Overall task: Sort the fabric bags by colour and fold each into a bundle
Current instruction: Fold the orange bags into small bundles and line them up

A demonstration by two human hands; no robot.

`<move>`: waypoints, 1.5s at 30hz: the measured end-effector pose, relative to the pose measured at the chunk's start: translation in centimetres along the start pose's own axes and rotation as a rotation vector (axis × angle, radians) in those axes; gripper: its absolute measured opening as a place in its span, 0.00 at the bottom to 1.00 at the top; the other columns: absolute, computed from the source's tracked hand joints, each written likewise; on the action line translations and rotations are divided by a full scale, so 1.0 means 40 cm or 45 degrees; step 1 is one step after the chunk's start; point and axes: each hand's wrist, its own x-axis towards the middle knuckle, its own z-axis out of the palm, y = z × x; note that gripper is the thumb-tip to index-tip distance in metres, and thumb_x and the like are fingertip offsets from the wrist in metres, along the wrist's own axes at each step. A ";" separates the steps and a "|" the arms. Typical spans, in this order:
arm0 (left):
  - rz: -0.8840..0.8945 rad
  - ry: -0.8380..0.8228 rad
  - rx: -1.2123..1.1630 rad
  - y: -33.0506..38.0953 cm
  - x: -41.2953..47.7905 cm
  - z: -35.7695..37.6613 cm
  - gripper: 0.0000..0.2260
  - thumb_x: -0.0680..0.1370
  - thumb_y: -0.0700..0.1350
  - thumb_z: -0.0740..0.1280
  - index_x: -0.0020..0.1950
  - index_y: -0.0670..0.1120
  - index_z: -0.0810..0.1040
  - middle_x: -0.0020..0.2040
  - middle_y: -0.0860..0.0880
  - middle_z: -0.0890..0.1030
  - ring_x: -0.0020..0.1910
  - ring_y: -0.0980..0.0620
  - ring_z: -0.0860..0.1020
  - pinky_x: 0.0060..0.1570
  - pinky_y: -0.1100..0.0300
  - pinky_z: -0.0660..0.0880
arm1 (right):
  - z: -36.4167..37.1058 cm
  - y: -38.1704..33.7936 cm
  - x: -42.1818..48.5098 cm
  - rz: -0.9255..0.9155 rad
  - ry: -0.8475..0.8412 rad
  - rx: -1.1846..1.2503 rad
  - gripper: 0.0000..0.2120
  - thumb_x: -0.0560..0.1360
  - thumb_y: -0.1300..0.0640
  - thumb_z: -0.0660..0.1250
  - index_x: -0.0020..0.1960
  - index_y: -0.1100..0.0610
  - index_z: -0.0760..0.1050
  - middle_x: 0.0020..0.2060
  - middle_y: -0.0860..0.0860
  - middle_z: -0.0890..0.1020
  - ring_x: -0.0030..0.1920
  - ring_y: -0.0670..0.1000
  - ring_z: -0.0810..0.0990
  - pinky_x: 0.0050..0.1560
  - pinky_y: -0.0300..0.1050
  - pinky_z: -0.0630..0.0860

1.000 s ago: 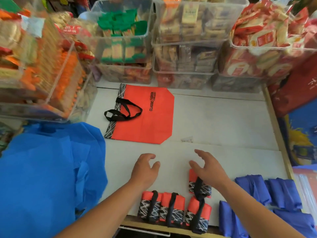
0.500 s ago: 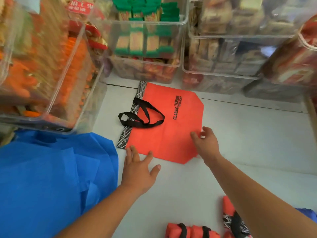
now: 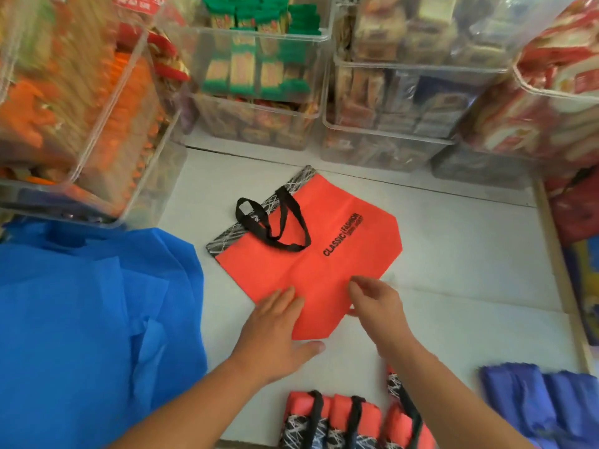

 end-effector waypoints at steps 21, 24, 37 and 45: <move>-0.143 -0.090 -0.671 -0.175 -0.040 -0.008 0.22 0.73 0.72 0.64 0.62 0.65 0.81 0.70 0.67 0.72 0.71 0.74 0.65 0.70 0.68 0.68 | 0.005 -0.082 0.354 -0.959 -0.475 -1.526 0.48 0.75 0.63 0.68 0.80 0.29 0.46 0.82 0.44 0.41 0.77 0.54 0.55 0.61 0.54 0.77; -0.152 -0.024 -0.663 -0.180 -0.022 -0.021 0.22 0.75 0.72 0.62 0.59 0.61 0.81 0.60 0.64 0.80 0.61 0.67 0.76 0.64 0.65 0.73 | 0.013 -0.114 0.433 -1.033 -0.507 -1.475 0.30 0.77 0.59 0.70 0.73 0.37 0.72 0.76 0.52 0.64 0.68 0.60 0.68 0.59 0.55 0.75; -0.239 0.170 -0.111 -0.192 0.213 -0.119 0.17 0.85 0.60 0.54 0.55 0.49 0.75 0.61 0.56 0.74 0.58 0.50 0.77 0.54 0.53 0.73 | -0.106 -0.318 0.500 -0.013 -0.324 -0.135 0.15 0.79 0.51 0.73 0.56 0.62 0.79 0.43 0.60 0.84 0.35 0.56 0.86 0.44 0.56 0.86; -0.202 0.273 -0.029 -0.230 0.281 -0.134 0.28 0.77 0.68 0.47 0.47 0.48 0.75 0.45 0.53 0.70 0.46 0.48 0.71 0.49 0.49 0.74 | -0.114 -0.179 0.282 -0.740 -0.230 -0.949 0.12 0.79 0.42 0.66 0.55 0.48 0.82 0.57 0.45 0.83 0.57 0.49 0.80 0.54 0.45 0.75</move>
